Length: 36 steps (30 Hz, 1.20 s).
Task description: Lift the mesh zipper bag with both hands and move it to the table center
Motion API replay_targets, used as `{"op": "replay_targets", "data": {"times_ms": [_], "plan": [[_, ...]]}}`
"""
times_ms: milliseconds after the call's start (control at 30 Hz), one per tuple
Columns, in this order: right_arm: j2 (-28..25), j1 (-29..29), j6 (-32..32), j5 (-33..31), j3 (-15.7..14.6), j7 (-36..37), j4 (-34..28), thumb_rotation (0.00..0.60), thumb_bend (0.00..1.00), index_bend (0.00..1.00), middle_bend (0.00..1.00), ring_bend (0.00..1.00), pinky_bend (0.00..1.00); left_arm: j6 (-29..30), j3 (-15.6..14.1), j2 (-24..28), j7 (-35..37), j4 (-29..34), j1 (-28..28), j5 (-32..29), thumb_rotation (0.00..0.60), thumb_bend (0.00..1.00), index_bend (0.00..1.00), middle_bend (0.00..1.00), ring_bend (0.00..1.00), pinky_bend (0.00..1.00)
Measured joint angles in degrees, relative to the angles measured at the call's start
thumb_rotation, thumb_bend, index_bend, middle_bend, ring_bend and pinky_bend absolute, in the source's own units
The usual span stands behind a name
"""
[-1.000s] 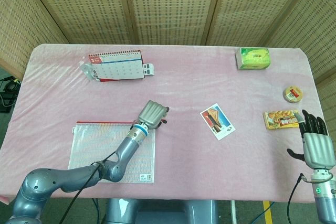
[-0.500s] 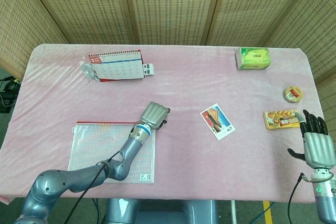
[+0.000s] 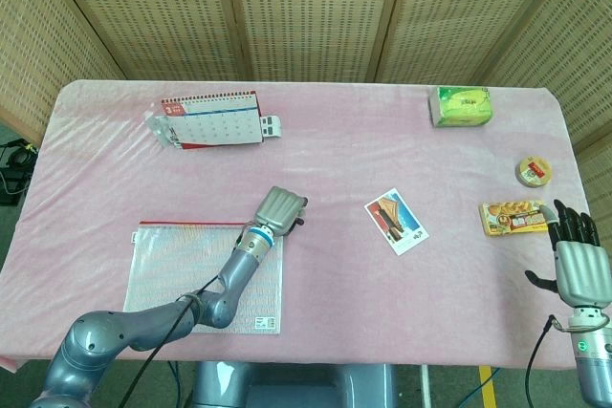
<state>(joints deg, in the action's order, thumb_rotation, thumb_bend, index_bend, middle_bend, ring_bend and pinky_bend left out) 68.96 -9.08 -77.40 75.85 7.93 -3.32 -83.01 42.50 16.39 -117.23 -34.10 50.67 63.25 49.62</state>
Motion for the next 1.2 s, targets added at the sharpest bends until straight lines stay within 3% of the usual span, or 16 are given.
{"op": "replay_targets", "data": {"times_ms": [733, 1200], "plan": [[-0.2, 0.0, 0.1, 0.1, -0.1, 0.4, -0.1, 0.600, 0.00, 0.06, 0.00, 0.00, 0.00, 2.1, 0.0, -0.5, 2.0, -0.3, -0.6, 2.8, 0.600, 0.44, 0.53, 0.98, 0.95, 1.00], [-0.4, 0.0, 0.2, 0.1, -0.1, 0.6, -0.2, 0.600, 0.00, 0.06, 0.00, 0.00, 0.00, 1.4, 0.3, -1.3, 1.4, -1.6, -0.6, 2.1, 0.600, 0.44, 0.51, 0.98, 0.95, 1.00]]}}
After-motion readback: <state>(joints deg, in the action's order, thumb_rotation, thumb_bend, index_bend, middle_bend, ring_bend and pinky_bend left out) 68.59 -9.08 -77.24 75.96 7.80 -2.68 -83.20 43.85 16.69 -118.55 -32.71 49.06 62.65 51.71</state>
